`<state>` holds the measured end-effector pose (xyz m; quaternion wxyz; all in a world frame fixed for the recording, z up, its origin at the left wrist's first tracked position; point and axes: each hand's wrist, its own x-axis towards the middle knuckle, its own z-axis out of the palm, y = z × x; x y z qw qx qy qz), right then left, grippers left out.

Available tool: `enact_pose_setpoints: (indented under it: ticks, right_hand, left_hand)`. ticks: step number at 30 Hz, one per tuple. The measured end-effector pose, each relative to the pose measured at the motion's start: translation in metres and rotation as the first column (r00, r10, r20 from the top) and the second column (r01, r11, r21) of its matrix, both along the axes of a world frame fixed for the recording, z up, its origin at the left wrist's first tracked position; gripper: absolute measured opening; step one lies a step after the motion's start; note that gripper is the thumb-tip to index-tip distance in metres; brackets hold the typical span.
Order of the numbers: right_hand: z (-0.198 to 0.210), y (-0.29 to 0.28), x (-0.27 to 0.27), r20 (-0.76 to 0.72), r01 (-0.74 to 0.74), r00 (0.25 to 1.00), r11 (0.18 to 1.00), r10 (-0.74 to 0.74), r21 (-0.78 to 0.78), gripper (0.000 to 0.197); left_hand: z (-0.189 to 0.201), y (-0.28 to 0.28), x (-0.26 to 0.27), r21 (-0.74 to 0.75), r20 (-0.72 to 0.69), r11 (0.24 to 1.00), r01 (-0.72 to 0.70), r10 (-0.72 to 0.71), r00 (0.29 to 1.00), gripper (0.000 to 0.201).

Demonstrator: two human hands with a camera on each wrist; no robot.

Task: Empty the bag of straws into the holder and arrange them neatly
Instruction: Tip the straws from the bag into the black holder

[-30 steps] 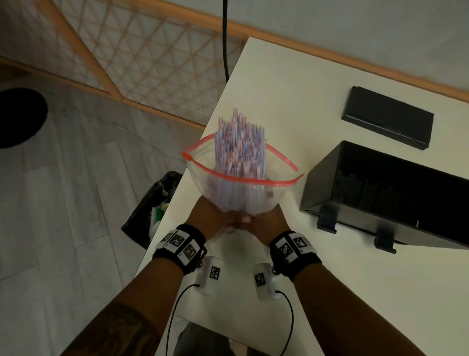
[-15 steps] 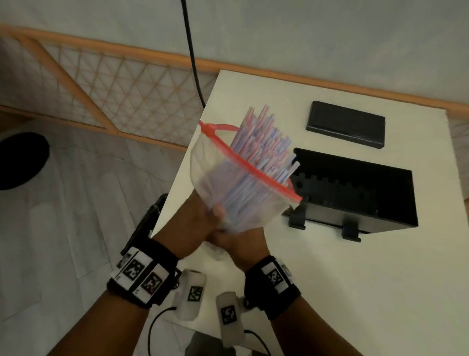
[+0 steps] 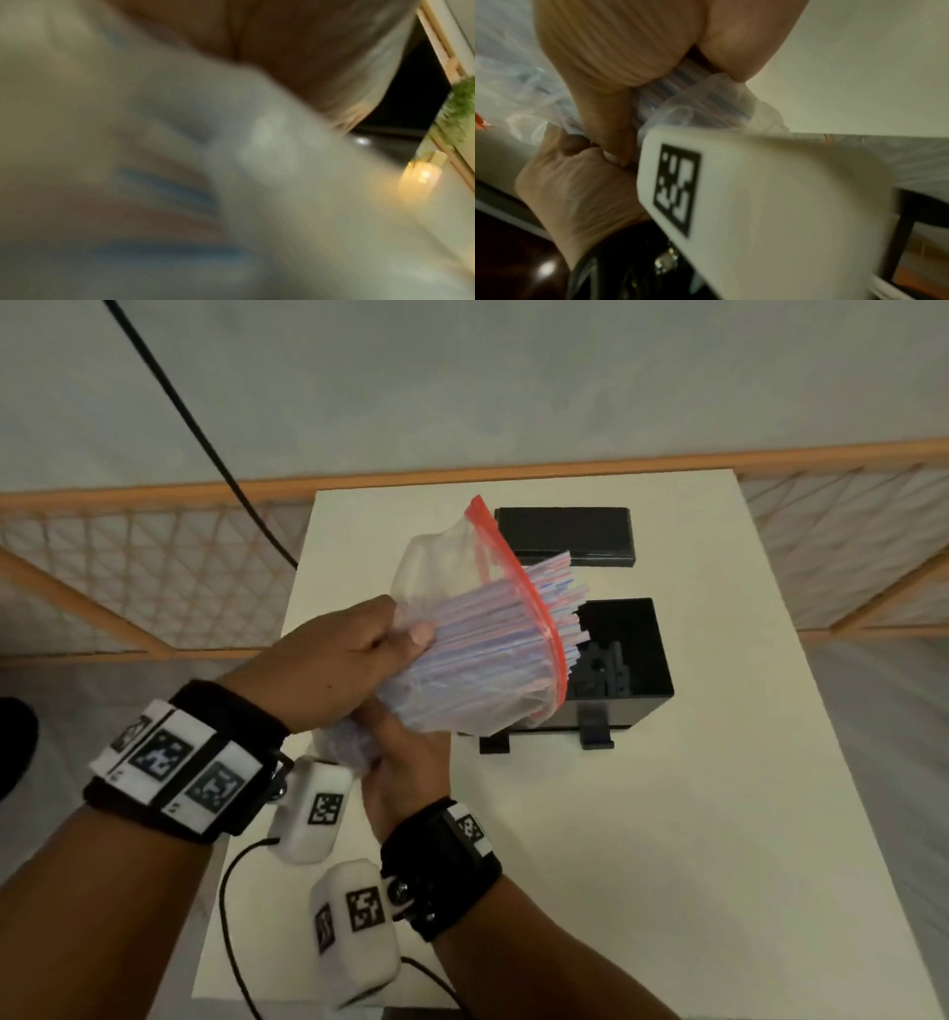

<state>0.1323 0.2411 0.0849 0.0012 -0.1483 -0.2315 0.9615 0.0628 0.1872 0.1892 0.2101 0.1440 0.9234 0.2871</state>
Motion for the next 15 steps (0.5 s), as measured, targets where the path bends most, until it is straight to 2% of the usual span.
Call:
enact_pose_setpoints:
  ticks: [2,5,7,12,15]
  right_hand:
    - [0.003,0.004,-0.007,0.011,0.039,0.999,0.993,-0.038,-0.11,0.067]
    - [0.004,0.008,-0.019,-0.002,0.061,0.998,0.974,-0.063,-0.216,0.068]
    - [0.004,0.011,-0.029,0.008,0.044,0.999,0.967,-0.044,-0.25,0.079]
    - [0.0,0.022,-0.048,0.042,-0.093,0.993,0.942,0.112,-0.322,0.09]
    - [-0.003,0.032,-0.052,0.088,-0.188,0.968,0.91,0.235,-0.369,0.101]
  left_hand:
    - [0.01,0.017,-0.009,-0.096,0.001,0.993,0.068,-0.068,0.998,0.04]
    - [0.019,0.038,-0.024,-0.205,0.017,0.969,0.14,-0.139,0.99,0.04]
    - [0.023,0.051,-0.033,-0.233,0.041,0.956,0.181,-0.176,0.983,0.037]
    - [0.017,0.085,-0.057,-0.37,0.098,0.888,0.274,-0.256,0.962,0.039]
    - [0.008,0.1,-0.069,-0.415,0.191,0.852,0.319,-0.261,0.946,0.04]
